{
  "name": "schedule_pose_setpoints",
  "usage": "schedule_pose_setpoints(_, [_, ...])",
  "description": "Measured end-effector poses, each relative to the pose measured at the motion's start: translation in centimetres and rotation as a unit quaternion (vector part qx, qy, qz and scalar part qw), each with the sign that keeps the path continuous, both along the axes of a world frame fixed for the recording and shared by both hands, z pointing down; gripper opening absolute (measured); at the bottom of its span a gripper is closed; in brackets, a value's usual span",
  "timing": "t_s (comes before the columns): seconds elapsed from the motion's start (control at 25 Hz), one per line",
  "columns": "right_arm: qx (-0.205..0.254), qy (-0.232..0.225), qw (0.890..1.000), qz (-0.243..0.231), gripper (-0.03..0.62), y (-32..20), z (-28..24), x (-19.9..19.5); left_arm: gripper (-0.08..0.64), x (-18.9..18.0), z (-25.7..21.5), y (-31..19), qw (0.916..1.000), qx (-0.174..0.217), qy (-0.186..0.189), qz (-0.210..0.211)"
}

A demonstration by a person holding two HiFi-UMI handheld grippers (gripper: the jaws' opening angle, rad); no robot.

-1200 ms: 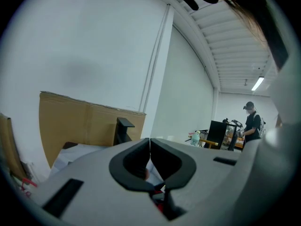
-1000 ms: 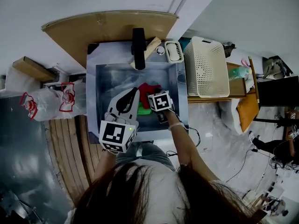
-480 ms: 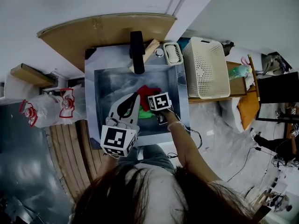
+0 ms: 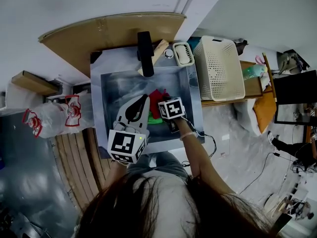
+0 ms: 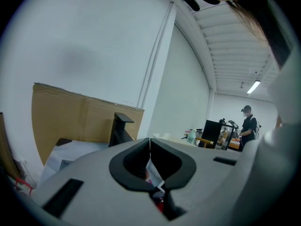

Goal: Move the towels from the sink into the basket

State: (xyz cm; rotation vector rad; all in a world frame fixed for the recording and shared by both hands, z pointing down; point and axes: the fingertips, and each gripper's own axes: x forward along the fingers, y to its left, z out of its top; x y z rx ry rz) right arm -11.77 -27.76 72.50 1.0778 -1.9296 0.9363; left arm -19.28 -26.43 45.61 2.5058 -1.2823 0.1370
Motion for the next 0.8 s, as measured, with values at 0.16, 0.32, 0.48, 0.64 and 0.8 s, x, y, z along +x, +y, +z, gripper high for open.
schedule_pose_setpoints(0.16, [0.027,-0.012,0.999,0.013,0.114,0.2,-2.8,-0.3,0.009,-0.2,-0.3,-0.1,1.0,0.001,0.001,0.004])
schedule_pose_setpoints(0.32, [0.052,-0.014,0.998,0.018,0.114,0.3,-5.1,-0.3,0.009,0.0,-1.0,-0.1,0.9999,0.006,0.003,0.01])
schedule_pose_setpoints(0.48, [0.066,-0.02,0.997,0.027,0.114,0.3,-7.3,-0.2,0.009,0.3,-1.6,0.1,0.9998,0.01,0.004,0.014])
schedule_pose_setpoints(0.64, [0.089,-0.027,0.995,0.033,0.114,0.1,-9.4,0.1,0.009,0.6,-2.2,0.4,0.9998,0.016,0.004,0.015])
schedule_pose_setpoints(0.8, [0.105,-0.035,0.993,0.035,0.112,0.1,-10.9,0.4,0.009,1.0,-2.7,0.7,0.9996,0.025,0.002,0.015])
